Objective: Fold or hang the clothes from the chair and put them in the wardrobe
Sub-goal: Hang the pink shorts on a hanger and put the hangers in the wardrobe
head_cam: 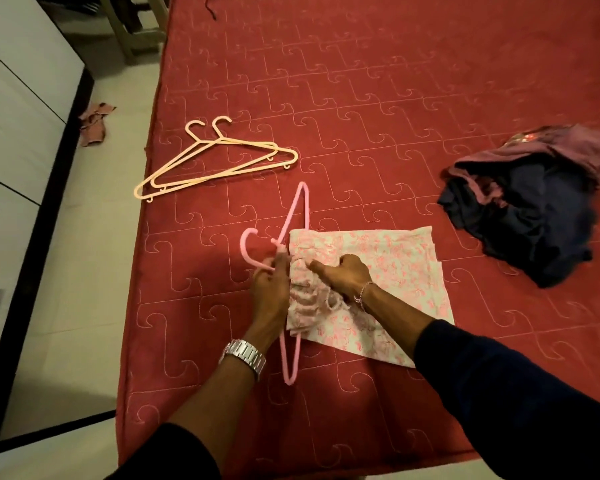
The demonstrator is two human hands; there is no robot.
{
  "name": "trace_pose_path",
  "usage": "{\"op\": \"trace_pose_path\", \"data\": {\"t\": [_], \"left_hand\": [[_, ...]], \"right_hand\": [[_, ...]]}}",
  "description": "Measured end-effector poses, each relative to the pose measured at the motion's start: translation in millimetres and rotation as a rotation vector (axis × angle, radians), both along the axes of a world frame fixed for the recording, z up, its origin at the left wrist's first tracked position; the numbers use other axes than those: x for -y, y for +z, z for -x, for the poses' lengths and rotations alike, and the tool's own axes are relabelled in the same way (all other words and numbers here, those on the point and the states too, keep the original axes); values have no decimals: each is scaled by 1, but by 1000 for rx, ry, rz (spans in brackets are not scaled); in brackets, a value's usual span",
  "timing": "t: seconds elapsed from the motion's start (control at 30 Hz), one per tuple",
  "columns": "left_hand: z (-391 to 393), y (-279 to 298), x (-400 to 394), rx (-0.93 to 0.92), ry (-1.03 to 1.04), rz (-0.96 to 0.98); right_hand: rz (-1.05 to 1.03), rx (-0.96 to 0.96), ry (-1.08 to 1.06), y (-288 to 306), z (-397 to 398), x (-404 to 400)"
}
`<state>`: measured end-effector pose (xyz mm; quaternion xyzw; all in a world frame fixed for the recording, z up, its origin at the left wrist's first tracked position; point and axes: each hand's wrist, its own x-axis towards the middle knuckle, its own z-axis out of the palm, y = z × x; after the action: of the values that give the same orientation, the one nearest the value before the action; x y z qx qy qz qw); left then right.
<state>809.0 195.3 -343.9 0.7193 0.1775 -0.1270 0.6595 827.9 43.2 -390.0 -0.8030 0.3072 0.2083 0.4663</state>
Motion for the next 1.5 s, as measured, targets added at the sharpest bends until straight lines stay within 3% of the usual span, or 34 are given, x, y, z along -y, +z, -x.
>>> {"op": "trace_pose_path", "data": {"t": [0.07,0.23,0.43,0.63,0.77,1.03,1.2,1.33,1.5], "left_hand": [[-7,-4,-3,22,-61,-81],[-17,-11,-4,53,-85,-204],[-18,-9,13,10,-52,-141],[-17,-8,26,49,-67,-153],[-15,-1,40,126,-107,-195],[-15,0,61,132,-78,-202],[-12,-1,75,135,-91,-188],[-6,-3,80,150,-100,-179],[-7,4,77,183,-160,-126]], "right_hand": [[66,86,34,-5,2,1],[-152,167,-67,-7,16,16],[-289,174,18,5,40,58],[0,336,-70,-3,51,89],[142,306,-81,-13,69,112],[196,352,-103,-12,95,148],[330,300,-113,-12,106,163],[614,81,41,-2,105,161],[635,341,135,30,87,150]]}}
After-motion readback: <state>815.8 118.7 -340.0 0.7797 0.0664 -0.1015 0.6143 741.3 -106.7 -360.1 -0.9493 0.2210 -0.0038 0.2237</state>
